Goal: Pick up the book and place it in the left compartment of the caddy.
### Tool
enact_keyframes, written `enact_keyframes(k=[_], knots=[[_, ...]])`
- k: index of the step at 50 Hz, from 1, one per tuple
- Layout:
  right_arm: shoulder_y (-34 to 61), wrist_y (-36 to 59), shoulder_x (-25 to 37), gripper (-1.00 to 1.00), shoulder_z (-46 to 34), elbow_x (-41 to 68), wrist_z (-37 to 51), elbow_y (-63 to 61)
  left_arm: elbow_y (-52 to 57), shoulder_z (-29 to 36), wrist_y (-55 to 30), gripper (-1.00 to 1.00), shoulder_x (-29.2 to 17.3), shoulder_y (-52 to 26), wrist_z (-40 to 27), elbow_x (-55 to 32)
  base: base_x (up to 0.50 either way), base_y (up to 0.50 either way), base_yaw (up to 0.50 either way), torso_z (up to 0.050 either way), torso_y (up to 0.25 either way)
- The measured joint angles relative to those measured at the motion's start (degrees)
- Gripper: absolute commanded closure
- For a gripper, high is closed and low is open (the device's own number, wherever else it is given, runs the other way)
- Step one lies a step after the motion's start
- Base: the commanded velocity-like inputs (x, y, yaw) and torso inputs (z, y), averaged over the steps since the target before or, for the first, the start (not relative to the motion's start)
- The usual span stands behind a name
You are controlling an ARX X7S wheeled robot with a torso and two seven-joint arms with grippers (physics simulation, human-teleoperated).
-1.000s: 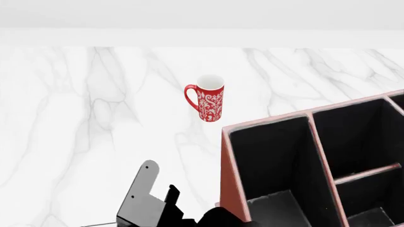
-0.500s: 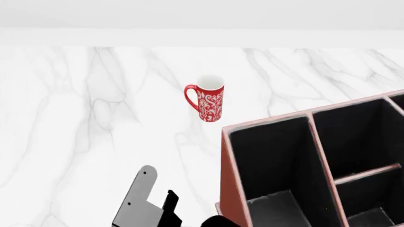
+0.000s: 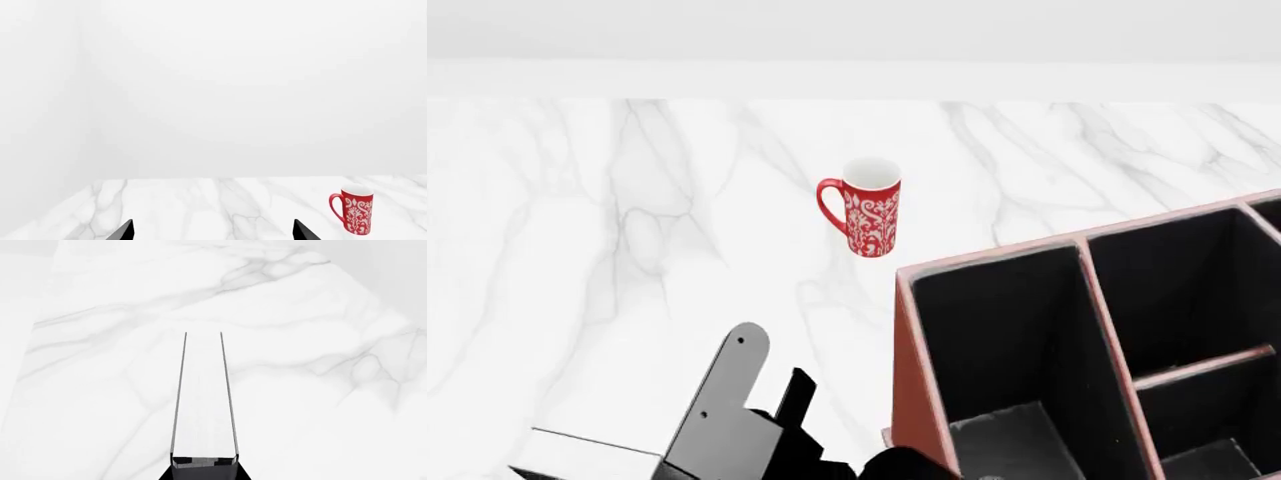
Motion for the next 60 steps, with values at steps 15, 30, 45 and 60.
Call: enact_keyframes(k=[15, 30, 45, 60], knots=[[0.4, 3.3, 2.2, 1.00, 3.4, 3.7, 3.2, -6.3, -0.1, -0.1, 0.2, -1.00, -0.4, 0.1, -0.5, -0.4, 0.00, 0.00, 0.00, 0.000, 0.001], [0.9, 9.0, 4.1, 1.00, 7.9, 9.5, 9.0, -13.7, -0.1, -0.1, 0.5, -1.00, -0.7, 0.2, -0.9, -0.6, 0.00, 0.00, 0.00, 0.000, 0.001], [1.4, 14.3, 5.4, 1.00, 13.0, 16.2, 15.6, -20.2, -0.2, -0.2, 0.7, -1.00, -1.1, 0.2, -1.4, -1.1, 0.00, 0.00, 0.00, 0.000, 0.001], [2.6, 22.5, 6.6, 1.00, 19.2, 25.3, 26.7, -26.7, -0.4, -0.1, 0.9, -1.00, -1.4, 0.2, -1.8, -1.4, 0.00, 0.00, 0.00, 0.000, 0.001]])
